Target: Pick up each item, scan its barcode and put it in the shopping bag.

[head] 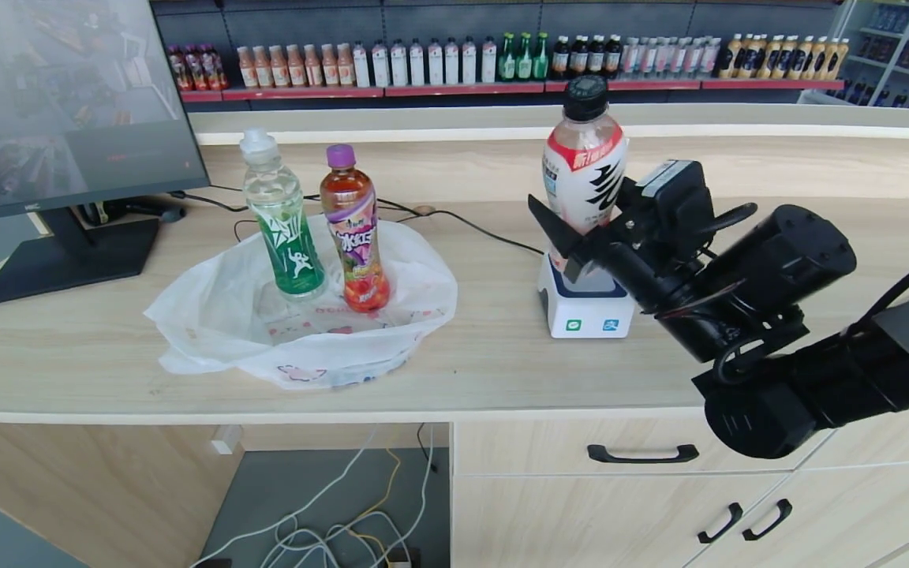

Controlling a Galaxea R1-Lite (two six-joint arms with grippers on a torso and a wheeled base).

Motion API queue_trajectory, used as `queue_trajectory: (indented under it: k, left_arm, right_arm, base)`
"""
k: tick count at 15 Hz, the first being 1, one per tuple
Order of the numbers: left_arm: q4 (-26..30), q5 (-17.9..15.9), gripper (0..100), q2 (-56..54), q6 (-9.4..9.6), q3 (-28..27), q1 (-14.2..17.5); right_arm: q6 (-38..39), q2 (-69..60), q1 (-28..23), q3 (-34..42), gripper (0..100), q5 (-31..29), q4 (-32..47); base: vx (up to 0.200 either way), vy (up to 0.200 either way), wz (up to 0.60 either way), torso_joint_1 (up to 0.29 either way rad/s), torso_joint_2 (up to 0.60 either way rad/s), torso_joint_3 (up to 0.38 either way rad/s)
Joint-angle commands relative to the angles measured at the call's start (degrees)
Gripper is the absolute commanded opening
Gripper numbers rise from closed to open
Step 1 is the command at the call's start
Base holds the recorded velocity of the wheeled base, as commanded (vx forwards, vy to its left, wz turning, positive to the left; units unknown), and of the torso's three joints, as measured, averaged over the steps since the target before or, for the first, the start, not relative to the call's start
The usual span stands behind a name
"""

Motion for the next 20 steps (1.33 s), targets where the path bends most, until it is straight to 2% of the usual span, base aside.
queue_trajectory:
  k: [1, 4, 7, 11, 17, 20]
  left_arm:
    - [0.00, 0.00, 100, -0.02, 0.00, 0.00, 0.01]
    - [0.00, 0.00, 100, -0.02, 0.00, 0.00, 0.01]
    - [0.00, 0.00, 100, -0.02, 0.00, 0.00, 0.01]
    - [0.00, 0.00, 100, -0.02, 0.00, 0.00, 0.01]
    - [0.00, 0.00, 100, -0.02, -0.09, 0.00, 0.01]
    - [0.00, 0.00, 100, 0.06, -0.09, 0.00, 0.01]
  right_arm:
    - [4.32, -2.73, 3.17, 0.18, 0, -3.92, -0.12]
    - [13.98, -5.37, 4.84, 2.29, 0, -5.94, -0.12]
    - [18.64, -7.22, 5.37, 6.24, 0, -10.77, -0.12]
    - [22.33, -7.04, 8.44, 6.68, 0, -17.10, -0.12]
    - [23.30, -6.69, 8.88, 8.09, 0, -17.19, -0.12]
    - [23.39, -6.78, 8.88, 8.17, 0, -17.19, -0.12]
  base:
    - [0.000, 0.000, 0.00, 0.000, 0.00, 0.000]
    - [0.000, 0.000, 0.00, 0.000, 0.00, 0.000]
    - [0.000, 0.000, 0.00, 0.000, 0.00, 0.000]
    - [0.000, 0.000, 0.00, 0.000, 0.00, 0.000]
    - [0.000, 0.000, 0.00, 0.000, 0.00, 0.000]
    - [0.000, 0.200, 0.00, -0.001, 0.01, 0.005]
